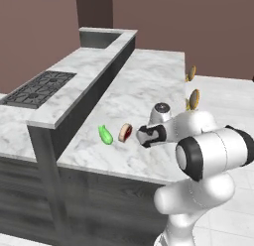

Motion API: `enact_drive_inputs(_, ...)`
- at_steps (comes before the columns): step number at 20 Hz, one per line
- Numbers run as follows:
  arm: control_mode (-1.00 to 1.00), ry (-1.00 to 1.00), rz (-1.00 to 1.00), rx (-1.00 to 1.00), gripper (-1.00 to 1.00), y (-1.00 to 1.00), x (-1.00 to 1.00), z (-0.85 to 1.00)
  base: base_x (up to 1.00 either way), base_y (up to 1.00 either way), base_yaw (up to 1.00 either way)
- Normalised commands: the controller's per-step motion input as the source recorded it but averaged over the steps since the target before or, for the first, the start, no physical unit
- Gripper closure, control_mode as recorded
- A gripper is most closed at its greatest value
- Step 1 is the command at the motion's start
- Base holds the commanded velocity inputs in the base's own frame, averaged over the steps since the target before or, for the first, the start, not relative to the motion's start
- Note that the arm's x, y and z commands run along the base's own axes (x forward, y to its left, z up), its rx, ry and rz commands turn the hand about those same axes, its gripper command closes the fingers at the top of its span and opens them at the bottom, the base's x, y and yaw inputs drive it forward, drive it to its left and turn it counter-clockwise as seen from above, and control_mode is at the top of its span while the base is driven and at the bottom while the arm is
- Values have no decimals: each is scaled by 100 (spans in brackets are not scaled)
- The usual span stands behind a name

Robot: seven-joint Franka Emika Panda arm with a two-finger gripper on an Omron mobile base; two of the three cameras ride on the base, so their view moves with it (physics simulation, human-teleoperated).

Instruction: Open the fridge, remove the pear, corn, and steak, and place them on any counter.

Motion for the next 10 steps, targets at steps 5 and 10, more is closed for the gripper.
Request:
enact_drive_inputs(5, -100, 1, -5, 0, 100, 0, 68, -34, 0, 0, 0)
enact_drive_inputs(10, -100, 9, -8, 0, 100, -1, 71, -30, 0, 0, 0)
